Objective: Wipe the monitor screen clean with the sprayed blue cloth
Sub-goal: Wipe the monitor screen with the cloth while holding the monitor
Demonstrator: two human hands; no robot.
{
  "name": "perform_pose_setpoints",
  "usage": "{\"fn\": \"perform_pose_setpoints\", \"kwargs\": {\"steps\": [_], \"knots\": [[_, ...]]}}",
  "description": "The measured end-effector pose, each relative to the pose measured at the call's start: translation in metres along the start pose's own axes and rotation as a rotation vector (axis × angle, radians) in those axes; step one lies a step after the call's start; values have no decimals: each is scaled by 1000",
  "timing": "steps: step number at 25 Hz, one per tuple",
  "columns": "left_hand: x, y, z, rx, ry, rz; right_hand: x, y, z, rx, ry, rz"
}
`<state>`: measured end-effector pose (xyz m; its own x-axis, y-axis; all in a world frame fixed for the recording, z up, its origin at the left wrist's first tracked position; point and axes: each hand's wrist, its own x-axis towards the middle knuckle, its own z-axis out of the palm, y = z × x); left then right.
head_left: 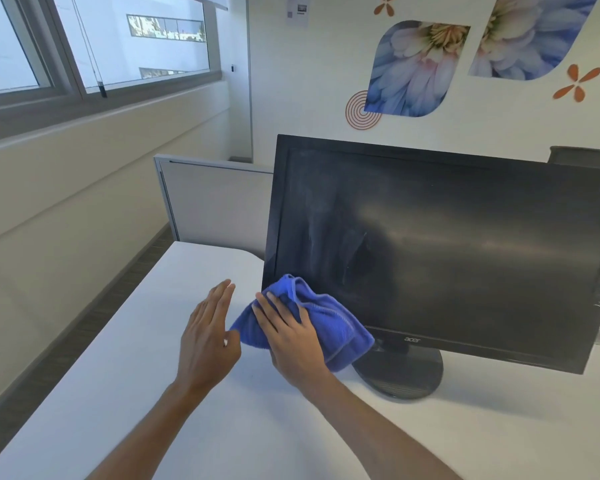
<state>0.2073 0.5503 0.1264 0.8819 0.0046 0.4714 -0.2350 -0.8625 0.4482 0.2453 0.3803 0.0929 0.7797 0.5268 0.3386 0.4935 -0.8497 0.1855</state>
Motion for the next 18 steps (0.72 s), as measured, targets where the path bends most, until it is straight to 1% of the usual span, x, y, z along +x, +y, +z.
{"fn": "perform_pose_setpoints", "kwargs": {"steps": [4, 9, 12, 15, 18], "knots": [[21, 28, 5, -5, -52, 102, -22, 4, 2, 22, -50, 46], [24, 36, 21, -25, -139, 74, -36, 24, -4, 25, -66, 56], [20, 41, 26, -16, -155, 47, -58, 46, -7, 31, -45, 89], [18, 46, 30, 51, -167, 31, -91, 78, -7, 33, 16, 132], [16, 50, 36, 135, -226, 9, -129, 115, -5, -26, 72, 176]]}}
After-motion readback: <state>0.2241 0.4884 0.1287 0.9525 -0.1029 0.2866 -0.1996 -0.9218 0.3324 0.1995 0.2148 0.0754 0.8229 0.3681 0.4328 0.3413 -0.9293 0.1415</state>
